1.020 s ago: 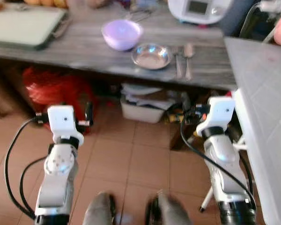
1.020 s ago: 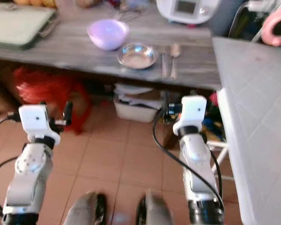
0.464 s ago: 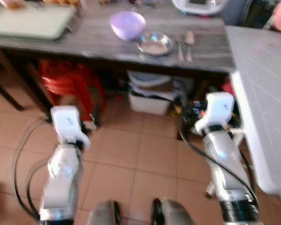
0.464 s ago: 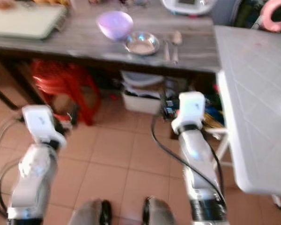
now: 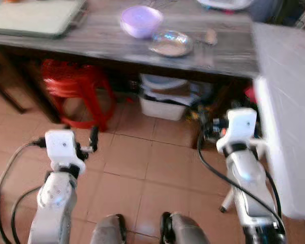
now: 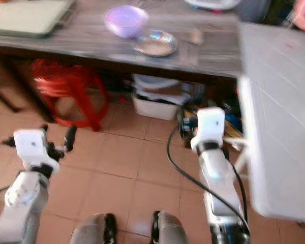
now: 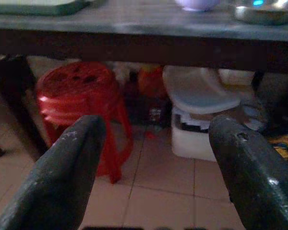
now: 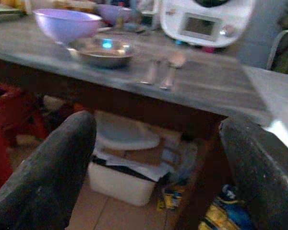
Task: Setting the table
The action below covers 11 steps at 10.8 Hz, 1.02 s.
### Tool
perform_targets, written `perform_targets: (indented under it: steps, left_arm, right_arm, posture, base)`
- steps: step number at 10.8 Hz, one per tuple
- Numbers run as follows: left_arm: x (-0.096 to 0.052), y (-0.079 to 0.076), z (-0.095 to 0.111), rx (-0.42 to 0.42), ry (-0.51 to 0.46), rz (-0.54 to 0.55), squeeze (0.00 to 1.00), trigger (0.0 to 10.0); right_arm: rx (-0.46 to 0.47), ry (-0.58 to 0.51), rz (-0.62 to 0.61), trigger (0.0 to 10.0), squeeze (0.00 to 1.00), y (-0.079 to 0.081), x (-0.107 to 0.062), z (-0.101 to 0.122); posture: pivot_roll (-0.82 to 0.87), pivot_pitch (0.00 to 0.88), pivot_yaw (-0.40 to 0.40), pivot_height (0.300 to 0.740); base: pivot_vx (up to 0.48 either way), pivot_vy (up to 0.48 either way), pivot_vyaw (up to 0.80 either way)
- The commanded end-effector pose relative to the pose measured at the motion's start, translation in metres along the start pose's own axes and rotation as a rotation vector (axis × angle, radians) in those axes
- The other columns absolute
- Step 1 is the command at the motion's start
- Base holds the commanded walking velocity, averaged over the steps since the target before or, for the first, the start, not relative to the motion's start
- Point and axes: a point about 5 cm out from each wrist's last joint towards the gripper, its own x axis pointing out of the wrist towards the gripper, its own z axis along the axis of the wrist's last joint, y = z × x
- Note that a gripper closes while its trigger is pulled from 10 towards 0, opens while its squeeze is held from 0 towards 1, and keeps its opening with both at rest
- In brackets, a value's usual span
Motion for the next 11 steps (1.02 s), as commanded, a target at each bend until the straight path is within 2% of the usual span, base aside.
perform_targets:
  steps: [1, 3, 8, 9, 11]
  left_arm:
    - [-0.0004, -0.006, 0.0011, -0.014, 0.001, -0.025, 0.0, 10.0]
    - [0.0021, -0.0079, 0.002, -0.019, -0.005, -0.032, 0.0, 10.0]
    - [0.0069, -0.0098, 0.0023, -0.011, -0.016, -0.036, 0.0, 10.0]
    - [0.0074, -0.0106, 0.0029, -0.016, -0.02, -0.038, 0.0, 10.0]
    - [0.0063, -0.0126, 0.0029, -0.022, -0.02, -0.041, 0.0, 10.0]
  right_arm:
    - [-0.007, 0.011, -0.001, 10.0, 0.0, -0.0037, -0.0006, -0.0011]
    - [-0.006, 0.017, 0.013, 10.0, 0.0, -0.001, 0.0002, -0.0024]
    - [-0.019, 0.014, 0.042, 10.0, 0.0, -0.0003, 0.0051, -0.0015]
    - [-0.028, 0.006, 0.054, 10.0, 0.0, -0.0002, 0.0068, -0.0002]
    - [-0.033, 0.002, 0.061, 10.0, 0.0, 0.0004, 0.0082, 0.0002]
  posture:
    - [-0.01, 0.177, 0.002, 0.74]
    - [-0.01, 0.178, -0.002, 0.74]
    - [-0.01, 0.168, -0.018, 0.74]
    - [-0.01, 0.171, -0.021, 0.74]
    - [-0.01, 0.179, -0.022, 0.74]
  base:
    - [0.0, -0.371, 0.0]
    - [0.0, -0.371, -0.27]
    - [0.0, 0.0, -0.74]
    - [0.0, 0.0, 0.0]
    - [0.0, -0.416, 0.0]
